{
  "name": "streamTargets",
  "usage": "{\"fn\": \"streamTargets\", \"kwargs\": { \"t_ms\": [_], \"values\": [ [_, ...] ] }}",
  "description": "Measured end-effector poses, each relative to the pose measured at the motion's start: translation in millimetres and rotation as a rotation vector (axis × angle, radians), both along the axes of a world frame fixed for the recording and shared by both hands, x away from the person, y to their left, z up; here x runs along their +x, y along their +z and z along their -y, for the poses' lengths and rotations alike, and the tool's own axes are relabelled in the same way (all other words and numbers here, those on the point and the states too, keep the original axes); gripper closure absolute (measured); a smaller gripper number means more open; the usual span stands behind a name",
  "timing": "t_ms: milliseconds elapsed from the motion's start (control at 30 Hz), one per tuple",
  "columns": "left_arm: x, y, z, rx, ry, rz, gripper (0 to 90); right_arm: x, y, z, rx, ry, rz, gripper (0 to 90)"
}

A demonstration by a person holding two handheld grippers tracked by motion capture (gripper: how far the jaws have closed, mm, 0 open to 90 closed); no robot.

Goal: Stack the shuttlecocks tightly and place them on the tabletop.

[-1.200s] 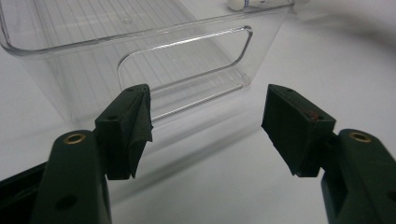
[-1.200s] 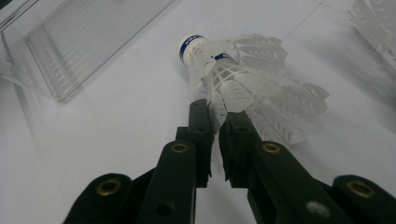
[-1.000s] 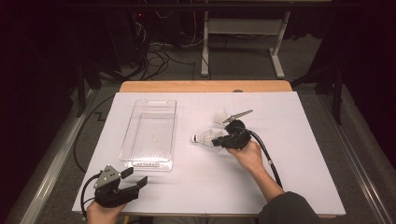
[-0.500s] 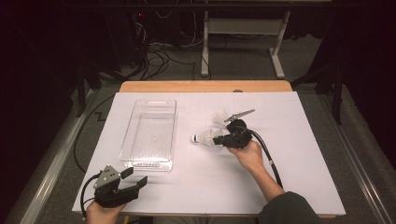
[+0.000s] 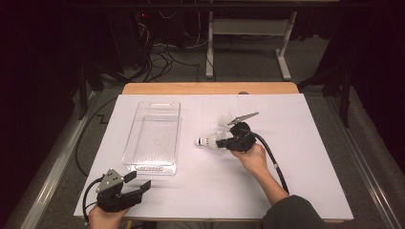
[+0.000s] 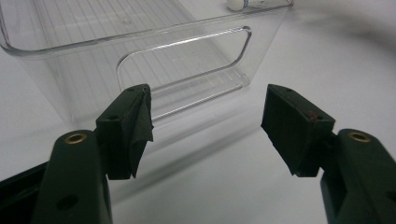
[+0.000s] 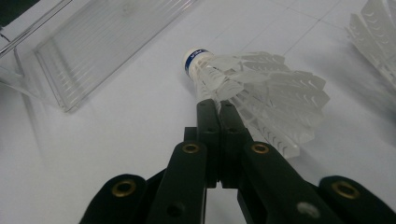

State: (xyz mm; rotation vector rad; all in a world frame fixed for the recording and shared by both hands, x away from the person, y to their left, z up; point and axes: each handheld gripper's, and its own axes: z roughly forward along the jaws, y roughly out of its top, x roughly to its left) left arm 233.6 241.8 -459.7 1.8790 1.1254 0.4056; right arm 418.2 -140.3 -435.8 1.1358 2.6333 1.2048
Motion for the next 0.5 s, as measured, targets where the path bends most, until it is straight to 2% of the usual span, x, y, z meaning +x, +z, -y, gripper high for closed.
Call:
{"fn": "streamTargets", "kwargs": {
  "t_ms": [500],
  "values": [
    [0.0, 0.1, 0.3, 0.000, -0.002, 0.001, 34.0, 2.0, -4.2, -1.1, -0.003, -0.019, -0.005, 90.0]
  ]
}}
